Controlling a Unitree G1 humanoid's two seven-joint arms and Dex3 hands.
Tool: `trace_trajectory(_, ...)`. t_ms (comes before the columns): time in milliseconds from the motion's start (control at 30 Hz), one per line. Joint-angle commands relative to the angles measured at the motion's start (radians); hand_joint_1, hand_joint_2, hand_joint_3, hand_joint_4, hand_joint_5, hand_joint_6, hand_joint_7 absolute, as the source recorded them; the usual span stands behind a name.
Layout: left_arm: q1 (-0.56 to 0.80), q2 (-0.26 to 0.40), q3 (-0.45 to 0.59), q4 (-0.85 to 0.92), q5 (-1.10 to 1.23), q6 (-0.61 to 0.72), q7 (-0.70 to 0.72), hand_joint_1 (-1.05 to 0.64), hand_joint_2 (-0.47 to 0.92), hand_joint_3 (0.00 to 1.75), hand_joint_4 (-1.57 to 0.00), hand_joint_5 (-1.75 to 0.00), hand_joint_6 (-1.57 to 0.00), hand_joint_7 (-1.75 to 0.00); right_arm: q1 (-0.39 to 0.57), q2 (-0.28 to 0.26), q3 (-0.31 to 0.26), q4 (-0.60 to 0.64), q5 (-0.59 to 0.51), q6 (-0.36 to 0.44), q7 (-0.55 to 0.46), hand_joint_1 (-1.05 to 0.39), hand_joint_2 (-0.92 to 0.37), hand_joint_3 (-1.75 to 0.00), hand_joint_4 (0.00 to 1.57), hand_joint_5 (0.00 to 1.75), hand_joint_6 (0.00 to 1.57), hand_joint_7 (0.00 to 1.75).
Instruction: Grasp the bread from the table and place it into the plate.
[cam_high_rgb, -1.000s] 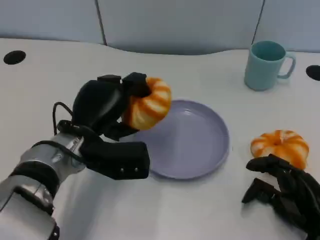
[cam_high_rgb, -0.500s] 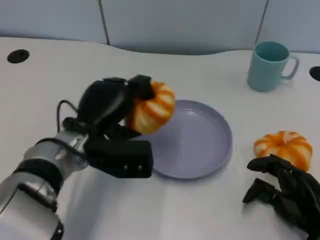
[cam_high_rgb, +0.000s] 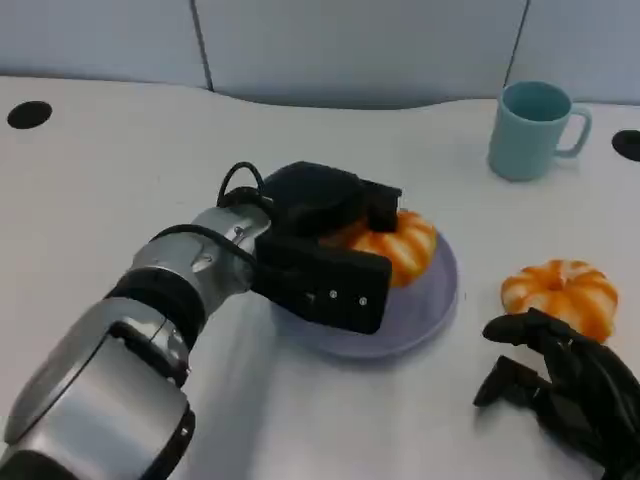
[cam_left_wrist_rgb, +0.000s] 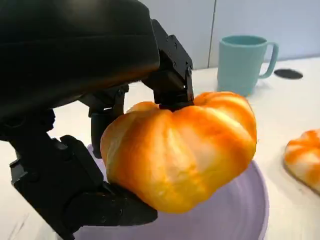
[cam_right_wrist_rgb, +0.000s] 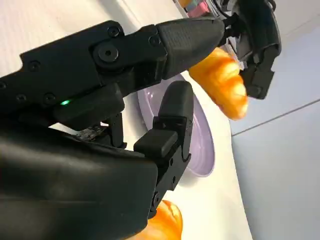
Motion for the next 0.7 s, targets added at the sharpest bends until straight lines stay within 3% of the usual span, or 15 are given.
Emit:
trace_trajectory(33,-0.019,0.000,-0.004,0.003,-0.005,0.013,-0.014,-0.25,0.70,0.59,-0.80,-1.75,-0.79,-1.29,0.019,-0.002,0.002,0.001,0.001,0.013,-0.007,-0.45,-0.92,-0.16,0.64,1.44,0.64,1.02)
trace_trajectory(267,-0.022,0.001,-0.012,0.007,0.005,0.038,-0.012,-0.25,0.72,0.57,-0.80,-1.75,-0.79,-1.28,0.019,-0.004,0.005,0.002,0.001,0.010,-0.007,-0.45,-0.92,-0.17,0.64,1.45,0.63,1.03)
trace_trajectory(300,-0.022,0.006,-0.026,0.008,0.022,0.054,0.003,-0.30,0.75,0.39,-0.74,-1.67,-0.82,-1.03,0.019,-0.004,0.005,0.001,0.000,0.009,-0.007,-0.46,-0.92,-0.17,0.64,1.44,0.63,1.03)
trace_trajectory(333,-0.021,0.012,-0.041,0.007,0.038,0.064,0.023,-0.33,0.85,0.22,-0.68,-1.24,-0.79,-0.64,0.020,-0.005,0.005,0.000,0.002,0.012,-0.007,-0.46,-0.92,-0.16,0.64,1.44,0.63,1.03)
trace_trajectory(400,-0.019,0.018,-0.057,0.004,0.054,0.070,0.047,-0.36,0.91,0.14,-0.65,-0.88,-0.76,-0.32,0.021,-0.006,0.004,-0.001,0.005,0.017,-0.007,-0.46,-0.92,-0.16,0.64,1.44,0.63,1.03)
trace_trajectory(500,-0.019,0.018,-0.064,0.004,0.055,0.073,0.054,-0.37,0.92,0.13,-0.64,-0.79,-0.75,-0.23,0.021,-0.006,0.004,-0.001,0.007,0.018,-0.007,-0.46,-0.92,-0.15,0.64,1.43,0.63,1.04)
trace_trajectory(533,-0.027,0.016,-0.073,0.005,0.061,0.087,0.040,-0.42,0.92,0.14,-0.57,-0.73,-0.69,-0.20,0.020,-0.006,0.004,0.001,0.007,0.015,-0.004,-0.46,-0.92,-0.15,0.64,1.43,0.63,1.03)
trace_trajectory(600,-0.036,0.014,-0.086,0.006,0.067,0.106,0.023,-0.59,0.92,0.16,-0.41,-0.45,-0.52,-0.08,0.019,-0.006,0.004,0.004,0.009,0.011,0.001,-0.45,-0.92,-0.16,0.64,1.43,0.62,1.03)
trace_trajectory(700,-0.039,0.013,-0.092,0.002,0.071,0.118,0.021,-0.67,0.92,0.17,-0.32,-0.32,-0.45,-0.03,0.020,-0.006,0.006,0.001,0.005,0.011,-0.005,-0.45,-0.92,-0.16,0.64,1.43,0.63,1.03)
